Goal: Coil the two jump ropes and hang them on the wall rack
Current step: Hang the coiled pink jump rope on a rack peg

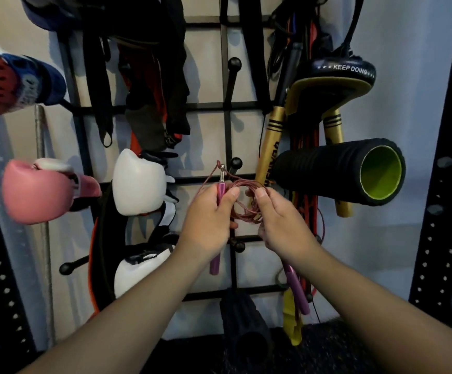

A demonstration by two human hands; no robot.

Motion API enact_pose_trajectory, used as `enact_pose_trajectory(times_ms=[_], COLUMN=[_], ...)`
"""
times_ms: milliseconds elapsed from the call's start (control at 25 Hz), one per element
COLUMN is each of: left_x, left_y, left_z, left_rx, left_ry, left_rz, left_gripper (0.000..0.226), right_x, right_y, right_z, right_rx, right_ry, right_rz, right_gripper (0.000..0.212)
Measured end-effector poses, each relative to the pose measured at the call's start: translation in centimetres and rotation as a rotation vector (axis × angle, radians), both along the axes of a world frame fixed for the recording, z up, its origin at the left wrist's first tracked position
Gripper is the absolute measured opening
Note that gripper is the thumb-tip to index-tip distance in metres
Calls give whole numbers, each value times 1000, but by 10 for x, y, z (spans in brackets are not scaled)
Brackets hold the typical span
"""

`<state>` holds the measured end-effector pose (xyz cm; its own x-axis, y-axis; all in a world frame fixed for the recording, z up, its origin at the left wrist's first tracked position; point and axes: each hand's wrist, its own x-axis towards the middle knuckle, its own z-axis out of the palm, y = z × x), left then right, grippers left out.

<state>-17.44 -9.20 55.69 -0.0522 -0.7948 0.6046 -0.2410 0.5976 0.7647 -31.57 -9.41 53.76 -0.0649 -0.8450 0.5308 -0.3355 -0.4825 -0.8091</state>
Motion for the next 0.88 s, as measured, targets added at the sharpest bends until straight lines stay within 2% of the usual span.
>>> enact_pose_trajectory(times_ms=[200,400,680,880], left_x=[-17,-27,-43,-46], left_y=[-83,-155,-213,-236], left_z=[14,18,25,12], left_rx=[-68,-118,-116,-97], left_ry=[2,3,-54,26], left_rz=[56,145,239,147], left_gripper=[27,37,26,29], right_x=[-10,-7,-7,-13], right_y=[-74,-145,-205,-228], right_z=[26,35,33,26], right_rx=[-29,-100,-77,-56], right_ry=[-3,47,-29,-49], right_rz=[-22,-105,-168,-123], right_gripper=[31,42,43,43])
